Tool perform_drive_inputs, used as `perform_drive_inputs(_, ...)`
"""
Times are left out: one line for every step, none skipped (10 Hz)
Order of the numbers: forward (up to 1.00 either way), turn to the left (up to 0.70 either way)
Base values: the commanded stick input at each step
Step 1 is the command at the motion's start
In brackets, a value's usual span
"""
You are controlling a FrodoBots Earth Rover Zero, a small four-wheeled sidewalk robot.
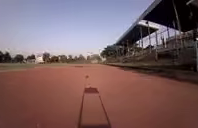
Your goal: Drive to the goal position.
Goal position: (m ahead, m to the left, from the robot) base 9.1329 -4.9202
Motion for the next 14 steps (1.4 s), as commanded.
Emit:
perform_drive_inputs(0.70,0.00)
perform_drive_inputs(0.70,0.00)
perform_drive_inputs(0.70,0.00)
perform_drive_inputs(0.70,0.00)
perform_drive_inputs(0.70,0.00)
perform_drive_inputs(0.70,0.00)
perform_drive_inputs(0.70,0.00)
perform_drive_inputs(0.70,0.00)
perform_drive_inputs(0.70,0.00)
perform_drive_inputs(0.70,0.00)
perform_drive_inputs(0.70,0.00)
perform_drive_inputs(0.70,0.00)
perform_drive_inputs(0.70,0.00)
perform_drive_inputs(0.70,0.00)
